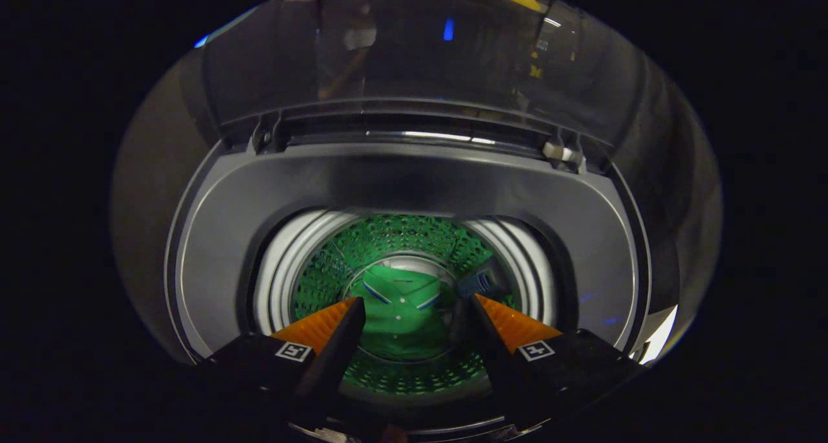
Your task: Put the clothes into the washing machine and then close the washing machine lid.
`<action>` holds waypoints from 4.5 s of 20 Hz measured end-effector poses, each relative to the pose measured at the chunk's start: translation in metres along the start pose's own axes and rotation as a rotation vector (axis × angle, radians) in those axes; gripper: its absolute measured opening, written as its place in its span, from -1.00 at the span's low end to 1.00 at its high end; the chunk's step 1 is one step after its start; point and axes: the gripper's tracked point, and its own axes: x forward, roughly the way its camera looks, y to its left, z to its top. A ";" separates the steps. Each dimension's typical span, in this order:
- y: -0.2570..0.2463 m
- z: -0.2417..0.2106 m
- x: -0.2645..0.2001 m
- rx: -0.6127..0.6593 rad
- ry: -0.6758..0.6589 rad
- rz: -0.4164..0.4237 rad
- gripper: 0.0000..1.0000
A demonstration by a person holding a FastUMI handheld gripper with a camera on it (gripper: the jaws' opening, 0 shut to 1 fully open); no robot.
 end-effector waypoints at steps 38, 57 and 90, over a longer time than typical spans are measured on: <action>-0.006 0.312 -0.160 0.076 -0.396 0.032 0.99; -0.013 0.246 -0.204 0.087 -0.531 0.023 0.98; 0.006 0.067 -0.147 0.116 -0.280 0.052 1.00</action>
